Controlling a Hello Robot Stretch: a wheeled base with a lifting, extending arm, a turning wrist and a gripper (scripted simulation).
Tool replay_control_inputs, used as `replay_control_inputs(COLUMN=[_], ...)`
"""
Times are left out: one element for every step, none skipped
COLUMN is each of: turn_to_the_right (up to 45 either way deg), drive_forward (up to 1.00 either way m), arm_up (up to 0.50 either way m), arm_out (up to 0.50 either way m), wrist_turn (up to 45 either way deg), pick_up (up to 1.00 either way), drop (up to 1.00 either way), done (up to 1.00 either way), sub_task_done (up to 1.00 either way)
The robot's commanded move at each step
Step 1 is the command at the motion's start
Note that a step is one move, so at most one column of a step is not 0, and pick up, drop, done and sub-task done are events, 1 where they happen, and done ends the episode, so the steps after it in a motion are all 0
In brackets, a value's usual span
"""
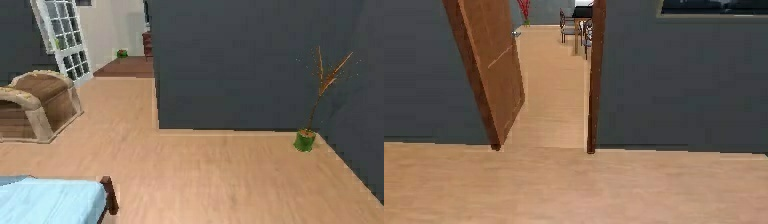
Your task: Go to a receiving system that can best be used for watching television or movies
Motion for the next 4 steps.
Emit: replay_control_inputs(turn_to_the_right=[0.0, -3.0, 0.0, -33.0], drive_forward=[1.0, 0.0, 0.25, 0.0], arm_up=[0.0, 0.0, 0.0, 0.0], arm_out=[0.0, 0.0, 0.0, 0.0], wrist_turn=[0.0, 0.0, 0.0, 0.0], pick_up=[0.0, 0.0, 0.0, 0.0], drop=[0.0, 0.0, 0.0, 0.0], done=[0.0, 0.0, 0.0, 0.0], sub_task_done=[0.0, 0.0, 0.0, 0.0])
